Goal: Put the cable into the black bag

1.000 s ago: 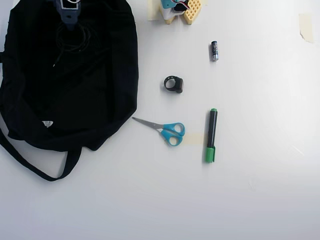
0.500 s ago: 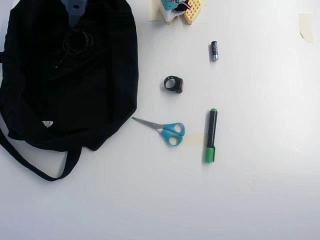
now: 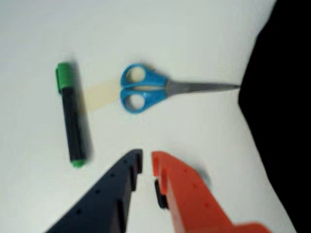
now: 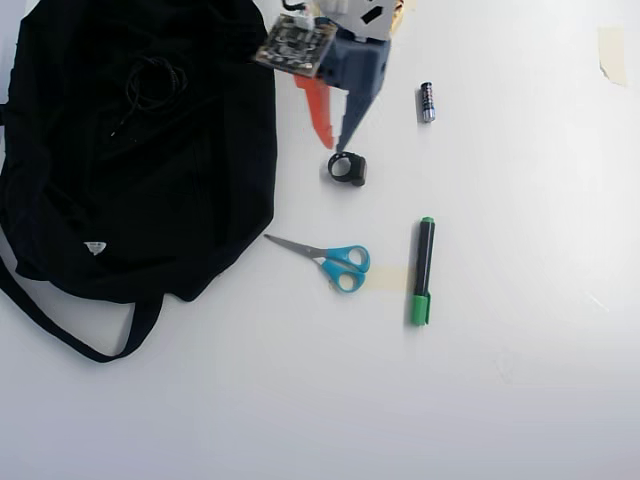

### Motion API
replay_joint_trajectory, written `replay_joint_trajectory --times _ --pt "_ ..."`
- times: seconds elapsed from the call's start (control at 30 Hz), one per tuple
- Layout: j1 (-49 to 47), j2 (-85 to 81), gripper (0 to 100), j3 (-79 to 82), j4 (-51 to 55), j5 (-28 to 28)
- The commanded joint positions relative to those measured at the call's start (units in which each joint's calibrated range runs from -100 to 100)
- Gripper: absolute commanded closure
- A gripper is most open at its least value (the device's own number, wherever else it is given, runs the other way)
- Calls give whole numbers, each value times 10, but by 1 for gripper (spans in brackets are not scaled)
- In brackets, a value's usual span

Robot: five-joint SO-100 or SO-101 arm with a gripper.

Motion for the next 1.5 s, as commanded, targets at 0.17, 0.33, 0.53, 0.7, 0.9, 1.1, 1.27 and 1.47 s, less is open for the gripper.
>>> replay_joint_trajectory --times 0.17,0.33,0.53,0.7,0.9,1.1,1.27,1.47 --pt "-51 -73 98 68 -28 0" --pt "-60 -145 98 165 -61 2" --pt "-60 -213 98 261 -81 3" --pt "-69 -277 98 348 -111 3" --pt "-92 -351 98 454 -144 4" --pt "-97 -441 98 545 -149 46" --pt "-96 -513 98 616 -149 60" --pt "-100 -608 98 701 -148 60"
